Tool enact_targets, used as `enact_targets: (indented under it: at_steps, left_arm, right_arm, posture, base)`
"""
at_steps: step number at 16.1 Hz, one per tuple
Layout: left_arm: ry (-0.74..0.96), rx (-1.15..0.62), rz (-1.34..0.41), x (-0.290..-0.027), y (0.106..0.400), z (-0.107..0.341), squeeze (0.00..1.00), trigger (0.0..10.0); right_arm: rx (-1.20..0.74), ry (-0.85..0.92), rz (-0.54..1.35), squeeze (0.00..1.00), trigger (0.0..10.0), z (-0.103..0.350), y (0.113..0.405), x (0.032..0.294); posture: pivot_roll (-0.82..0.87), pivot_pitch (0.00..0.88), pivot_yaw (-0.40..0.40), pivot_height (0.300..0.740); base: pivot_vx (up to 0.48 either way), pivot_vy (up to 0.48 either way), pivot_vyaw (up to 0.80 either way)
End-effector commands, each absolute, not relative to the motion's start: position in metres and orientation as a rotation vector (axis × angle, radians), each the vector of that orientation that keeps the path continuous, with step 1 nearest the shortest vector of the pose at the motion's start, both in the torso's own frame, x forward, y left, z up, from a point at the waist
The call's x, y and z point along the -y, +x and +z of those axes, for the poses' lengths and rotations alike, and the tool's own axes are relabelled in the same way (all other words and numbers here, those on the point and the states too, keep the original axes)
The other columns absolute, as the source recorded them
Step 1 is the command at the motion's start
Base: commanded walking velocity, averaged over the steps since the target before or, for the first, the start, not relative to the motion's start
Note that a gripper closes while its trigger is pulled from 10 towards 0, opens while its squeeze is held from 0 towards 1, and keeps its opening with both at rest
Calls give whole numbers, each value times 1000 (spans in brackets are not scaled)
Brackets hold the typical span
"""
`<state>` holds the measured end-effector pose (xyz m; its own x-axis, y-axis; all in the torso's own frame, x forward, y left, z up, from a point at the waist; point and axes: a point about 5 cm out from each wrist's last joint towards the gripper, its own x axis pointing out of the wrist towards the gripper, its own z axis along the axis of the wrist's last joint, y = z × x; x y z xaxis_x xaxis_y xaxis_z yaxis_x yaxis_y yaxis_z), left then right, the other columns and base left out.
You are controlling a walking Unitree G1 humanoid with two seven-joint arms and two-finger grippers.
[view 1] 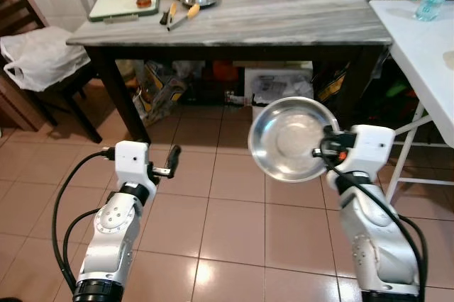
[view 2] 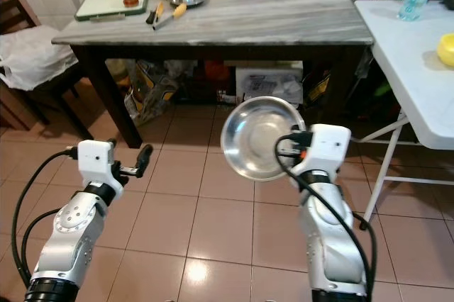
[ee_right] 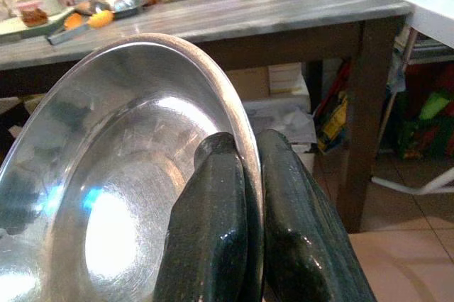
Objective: Setting the table
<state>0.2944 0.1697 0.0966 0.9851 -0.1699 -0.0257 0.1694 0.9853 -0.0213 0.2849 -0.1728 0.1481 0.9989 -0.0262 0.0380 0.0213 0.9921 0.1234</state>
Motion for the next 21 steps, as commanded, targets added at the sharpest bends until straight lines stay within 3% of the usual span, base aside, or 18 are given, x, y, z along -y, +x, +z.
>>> enact_targets:
  at_steps: [1,21]
  left_arm:
    - [-16,-24,-175,-172,293,98,0,10000]
    - [-30,-39,-244,-160,290,94,0,10000]
  right_arm:
    - [61,126,-12,0,10000,152,283,171]
    - [64,105,-10,0,10000,152,285,169]
  posture:
    - [-58,81,67,740]
    - [-60,72,68,740]
  base:
    - [0,0,0]
    - [320,0,0]
